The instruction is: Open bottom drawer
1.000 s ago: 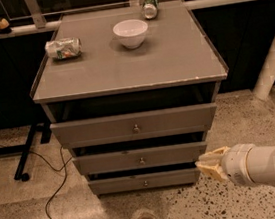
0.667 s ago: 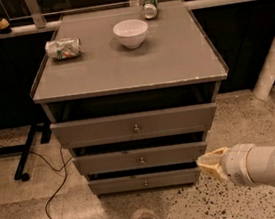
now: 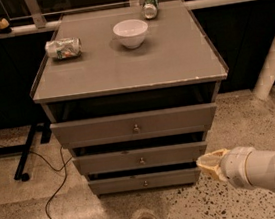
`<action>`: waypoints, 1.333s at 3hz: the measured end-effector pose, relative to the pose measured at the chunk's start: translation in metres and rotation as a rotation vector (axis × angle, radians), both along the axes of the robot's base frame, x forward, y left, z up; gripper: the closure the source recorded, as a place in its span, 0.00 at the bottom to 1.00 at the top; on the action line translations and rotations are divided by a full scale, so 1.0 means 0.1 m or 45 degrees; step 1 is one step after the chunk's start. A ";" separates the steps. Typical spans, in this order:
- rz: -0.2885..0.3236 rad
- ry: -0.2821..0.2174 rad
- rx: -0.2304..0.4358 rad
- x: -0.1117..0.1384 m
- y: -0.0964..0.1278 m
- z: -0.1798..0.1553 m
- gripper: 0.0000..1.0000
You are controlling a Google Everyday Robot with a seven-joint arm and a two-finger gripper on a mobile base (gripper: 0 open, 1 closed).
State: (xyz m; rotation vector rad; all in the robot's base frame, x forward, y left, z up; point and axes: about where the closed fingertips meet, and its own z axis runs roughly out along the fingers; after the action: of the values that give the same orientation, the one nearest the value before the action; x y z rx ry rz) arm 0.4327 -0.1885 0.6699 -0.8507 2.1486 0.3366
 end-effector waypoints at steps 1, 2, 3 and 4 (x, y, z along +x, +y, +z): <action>-0.059 -0.036 0.026 0.12 0.05 -0.34 1.00; -0.139 -0.048 0.045 0.34 0.05 -0.74 1.00; -0.201 -0.001 0.064 0.50 0.06 -1.18 1.00; -0.234 0.096 0.072 0.59 0.08 -1.62 1.00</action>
Offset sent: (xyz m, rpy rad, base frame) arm 0.0632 0.0066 -0.1250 0.0541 -0.0483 -0.1818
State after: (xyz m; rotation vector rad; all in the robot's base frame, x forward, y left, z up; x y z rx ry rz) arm 0.4919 -0.1805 0.5076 -0.6123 2.2560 0.3380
